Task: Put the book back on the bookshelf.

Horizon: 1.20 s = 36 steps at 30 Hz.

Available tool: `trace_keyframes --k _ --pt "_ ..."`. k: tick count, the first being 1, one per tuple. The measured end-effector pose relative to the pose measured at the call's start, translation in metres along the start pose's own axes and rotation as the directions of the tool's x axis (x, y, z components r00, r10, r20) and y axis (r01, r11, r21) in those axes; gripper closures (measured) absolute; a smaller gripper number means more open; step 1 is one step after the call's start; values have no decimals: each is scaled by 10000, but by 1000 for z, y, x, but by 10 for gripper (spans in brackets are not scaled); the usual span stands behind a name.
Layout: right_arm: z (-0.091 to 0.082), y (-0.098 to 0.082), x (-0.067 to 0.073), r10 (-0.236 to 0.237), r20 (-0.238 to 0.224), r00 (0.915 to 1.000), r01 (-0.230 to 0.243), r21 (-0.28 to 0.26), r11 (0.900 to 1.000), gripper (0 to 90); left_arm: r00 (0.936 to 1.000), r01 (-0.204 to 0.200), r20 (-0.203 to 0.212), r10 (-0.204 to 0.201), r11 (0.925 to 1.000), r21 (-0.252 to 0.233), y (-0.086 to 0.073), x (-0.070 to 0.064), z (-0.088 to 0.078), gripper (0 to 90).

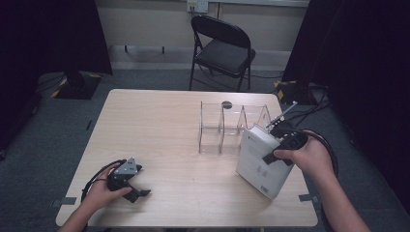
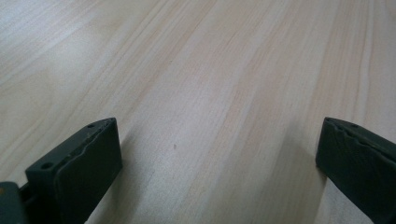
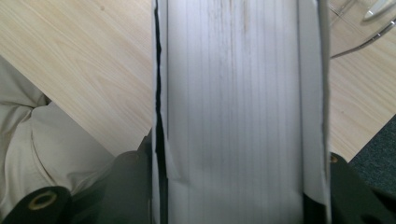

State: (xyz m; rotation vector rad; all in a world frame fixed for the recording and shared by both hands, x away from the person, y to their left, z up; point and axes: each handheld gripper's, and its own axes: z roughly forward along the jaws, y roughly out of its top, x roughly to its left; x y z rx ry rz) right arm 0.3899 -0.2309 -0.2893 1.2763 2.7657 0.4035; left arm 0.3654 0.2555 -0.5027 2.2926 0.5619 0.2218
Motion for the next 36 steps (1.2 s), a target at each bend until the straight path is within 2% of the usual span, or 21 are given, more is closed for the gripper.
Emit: trace_keyframes --k 8,12,13,18,19,21,36 --pt "-3 -5 -7 378 18 9993 -378 -88 9992 525 10000 0 7 0 10000 6 0 0 0 0" --pt "-4 -8 -10 394 73 9992 -393 -97 9992 525 10000 1 7 -1 10000 5 0 0 0 0" --pt "-5 -9 -10 572 80 9983 -571 -30 9984 525 10000 -1 2 1 10000 4 0 0 0 0" --pt "-6 -13 -16 740 70 9972 -739 -45 9973 525 10000 -2 5 2 10000 7 0 0 0 0" --pt "-5 -14 -18 571 111 9983 -569 -147 9983 525 10000 4 3 -4 10000 1 0 0 0 0" --pt "-6 -15 -19 821 161 9965 -820 -57 9966 525 10000 -3 10 3 10000 10 0 0 0 0" --pt "-8 -17 -29 1144 232 9932 -1140 -158 9934 524 10000 39 7 -39 10000 89 0 0 0 0"
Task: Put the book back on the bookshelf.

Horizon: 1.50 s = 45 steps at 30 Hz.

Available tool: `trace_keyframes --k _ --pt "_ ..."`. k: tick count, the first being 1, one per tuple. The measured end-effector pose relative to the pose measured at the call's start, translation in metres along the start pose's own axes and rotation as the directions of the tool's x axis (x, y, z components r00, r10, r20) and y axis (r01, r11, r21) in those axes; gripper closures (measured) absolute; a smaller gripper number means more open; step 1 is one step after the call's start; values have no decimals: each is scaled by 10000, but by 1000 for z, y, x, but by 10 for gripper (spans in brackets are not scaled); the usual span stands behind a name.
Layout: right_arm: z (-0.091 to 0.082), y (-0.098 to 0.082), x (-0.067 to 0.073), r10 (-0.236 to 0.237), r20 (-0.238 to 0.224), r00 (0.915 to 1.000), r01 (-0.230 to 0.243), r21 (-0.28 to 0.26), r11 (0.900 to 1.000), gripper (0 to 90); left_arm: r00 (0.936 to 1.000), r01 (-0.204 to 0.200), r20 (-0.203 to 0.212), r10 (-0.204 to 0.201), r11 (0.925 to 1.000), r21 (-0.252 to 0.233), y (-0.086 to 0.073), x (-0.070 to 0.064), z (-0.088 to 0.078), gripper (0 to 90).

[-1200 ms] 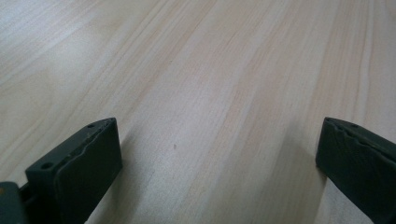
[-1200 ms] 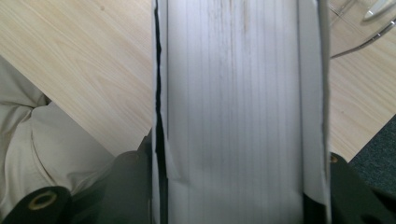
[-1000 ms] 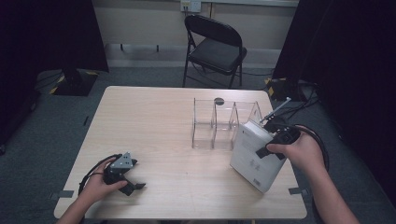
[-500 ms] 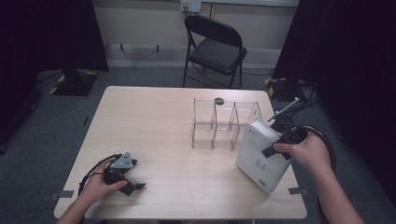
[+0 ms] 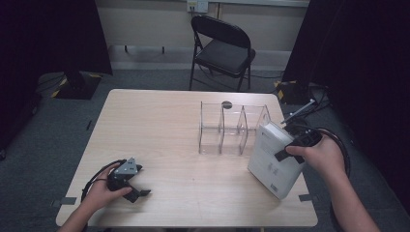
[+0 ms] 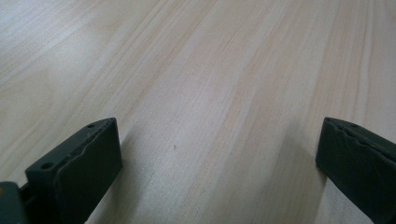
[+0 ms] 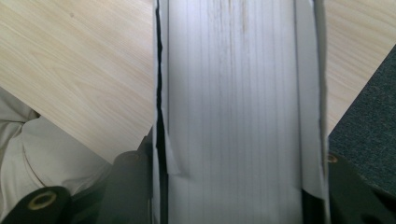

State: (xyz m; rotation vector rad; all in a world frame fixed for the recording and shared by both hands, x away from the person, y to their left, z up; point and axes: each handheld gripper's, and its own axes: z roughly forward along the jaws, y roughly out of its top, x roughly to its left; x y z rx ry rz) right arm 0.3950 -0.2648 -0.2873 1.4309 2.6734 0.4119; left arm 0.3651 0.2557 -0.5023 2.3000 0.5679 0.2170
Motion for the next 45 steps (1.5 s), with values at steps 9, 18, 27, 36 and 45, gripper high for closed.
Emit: trace_keyframes --k 9,18,27,36,45 --pt "2 3 -5 431 30 9991 -431 -60 9991 526 10000 -56 39 56 10000 -52 0 0 0 0" --pt "-1 15 -5 974 278 9949 -973 -46 9952 526 10000 -55 35 55 10000 -41 0 0 0 0" --pt "-1 24 -5 1225 469 9914 -1226 -25 9925 526 10000 -70 46 70 10000 -50 0 1 0 0" --pt "1 33 -5 1566 730 9850 -1567 -33 9876 526 9999 -86 58 86 9999 -74 0 1 1 0" --pt "-1 41 -6 2044 813 9755 -2041 -123 9789 526 9999 -89 66 89 9999 -78 1 1 1 0"
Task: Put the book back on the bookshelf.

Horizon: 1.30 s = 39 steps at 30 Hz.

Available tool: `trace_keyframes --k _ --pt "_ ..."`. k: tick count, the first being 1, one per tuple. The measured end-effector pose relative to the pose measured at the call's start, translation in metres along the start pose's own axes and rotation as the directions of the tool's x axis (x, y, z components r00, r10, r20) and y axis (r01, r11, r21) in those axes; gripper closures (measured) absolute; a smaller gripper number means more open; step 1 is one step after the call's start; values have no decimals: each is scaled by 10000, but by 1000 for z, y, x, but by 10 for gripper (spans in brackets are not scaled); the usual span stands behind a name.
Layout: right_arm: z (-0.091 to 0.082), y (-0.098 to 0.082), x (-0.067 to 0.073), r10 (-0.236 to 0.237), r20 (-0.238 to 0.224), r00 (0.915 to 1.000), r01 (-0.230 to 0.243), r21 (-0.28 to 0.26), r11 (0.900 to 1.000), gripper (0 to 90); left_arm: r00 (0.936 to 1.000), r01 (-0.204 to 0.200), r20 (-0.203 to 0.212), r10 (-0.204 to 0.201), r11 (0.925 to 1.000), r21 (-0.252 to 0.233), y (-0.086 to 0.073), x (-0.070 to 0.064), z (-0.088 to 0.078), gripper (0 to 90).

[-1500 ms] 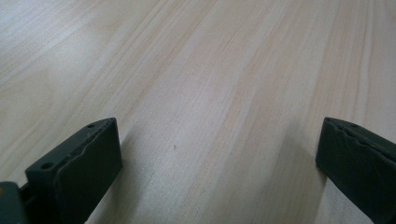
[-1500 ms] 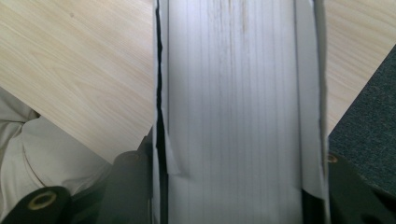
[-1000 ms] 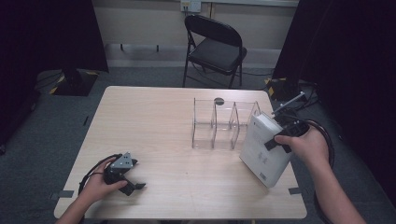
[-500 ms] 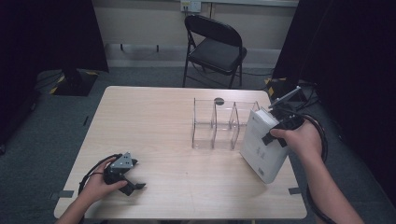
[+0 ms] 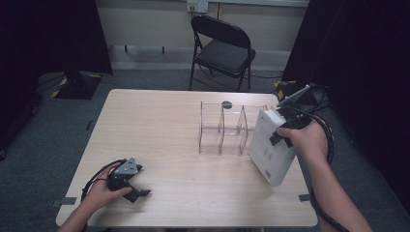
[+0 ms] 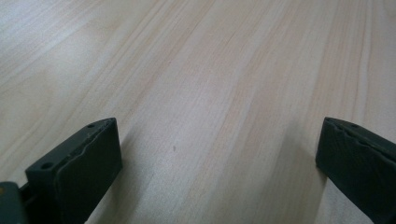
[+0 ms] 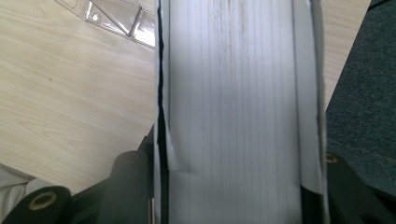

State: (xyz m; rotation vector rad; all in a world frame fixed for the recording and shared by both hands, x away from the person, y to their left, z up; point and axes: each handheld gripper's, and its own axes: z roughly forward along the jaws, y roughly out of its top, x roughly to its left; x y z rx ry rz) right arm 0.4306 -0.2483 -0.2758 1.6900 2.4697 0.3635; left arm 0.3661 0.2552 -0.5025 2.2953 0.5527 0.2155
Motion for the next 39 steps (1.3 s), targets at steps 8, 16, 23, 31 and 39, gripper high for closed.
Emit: trace_keyframes --k 8,16,23,31,39 --pt "0 8 3 149 68 9999 -149 18 9999 526 10000 -6 0 6 10000 4 0 0 0 0" --pt "3 15 5 451 53 9990 -451 -4 9990 526 10000 -11 15 11 10000 -3 0 0 0 0" --pt "4 19 3 679 126 9976 -677 -161 9976 525 10000 -10 15 10 10000 -5 0 0 0 0" --pt "4 22 1 979 92 9952 -977 -236 9949 526 10000 -11 17 11 10000 -2 0 0 0 0" --pt "7 29 0 1084 127 9940 -1083 -144 9940 526 10000 -7 16 7 10000 -5 0 0 0 0"
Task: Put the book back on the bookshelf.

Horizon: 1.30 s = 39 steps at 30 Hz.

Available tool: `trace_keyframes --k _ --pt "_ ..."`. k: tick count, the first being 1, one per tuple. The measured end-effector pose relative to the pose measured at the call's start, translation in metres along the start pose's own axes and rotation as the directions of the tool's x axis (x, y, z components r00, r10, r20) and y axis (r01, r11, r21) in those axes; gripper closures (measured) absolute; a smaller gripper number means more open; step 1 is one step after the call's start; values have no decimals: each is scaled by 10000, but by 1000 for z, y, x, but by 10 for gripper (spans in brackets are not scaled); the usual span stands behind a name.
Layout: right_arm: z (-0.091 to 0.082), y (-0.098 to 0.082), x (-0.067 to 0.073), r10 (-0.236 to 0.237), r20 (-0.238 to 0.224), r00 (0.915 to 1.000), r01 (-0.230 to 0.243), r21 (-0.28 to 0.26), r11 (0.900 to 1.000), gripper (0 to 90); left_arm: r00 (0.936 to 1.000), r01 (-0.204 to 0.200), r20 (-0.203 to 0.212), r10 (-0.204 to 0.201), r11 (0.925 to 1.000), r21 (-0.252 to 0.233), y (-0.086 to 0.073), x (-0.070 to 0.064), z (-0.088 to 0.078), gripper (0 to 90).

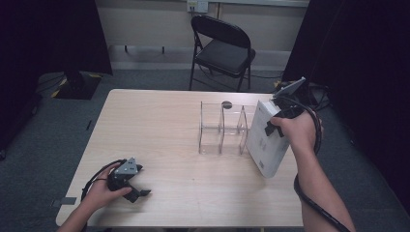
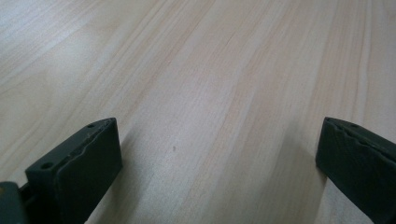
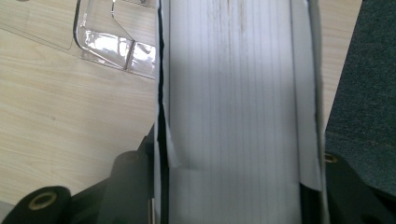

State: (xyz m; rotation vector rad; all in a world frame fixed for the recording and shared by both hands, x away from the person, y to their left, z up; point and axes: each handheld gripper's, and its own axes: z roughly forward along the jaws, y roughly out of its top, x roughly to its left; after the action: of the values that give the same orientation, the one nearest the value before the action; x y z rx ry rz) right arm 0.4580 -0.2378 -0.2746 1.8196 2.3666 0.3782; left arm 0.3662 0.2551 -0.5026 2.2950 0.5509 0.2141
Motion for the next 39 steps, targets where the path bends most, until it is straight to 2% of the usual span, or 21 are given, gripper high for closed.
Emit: trace_keyframes --k 29,39 --pt "5 20 2 297 -26 9996 -298 -161 9994 526 10000 -38 35 38 10000 6 0 0 0 0" --pt "8 24 1 360 146 9992 -356 -273 9990 526 10000 -55 44 55 10000 7 0 0 0 0"
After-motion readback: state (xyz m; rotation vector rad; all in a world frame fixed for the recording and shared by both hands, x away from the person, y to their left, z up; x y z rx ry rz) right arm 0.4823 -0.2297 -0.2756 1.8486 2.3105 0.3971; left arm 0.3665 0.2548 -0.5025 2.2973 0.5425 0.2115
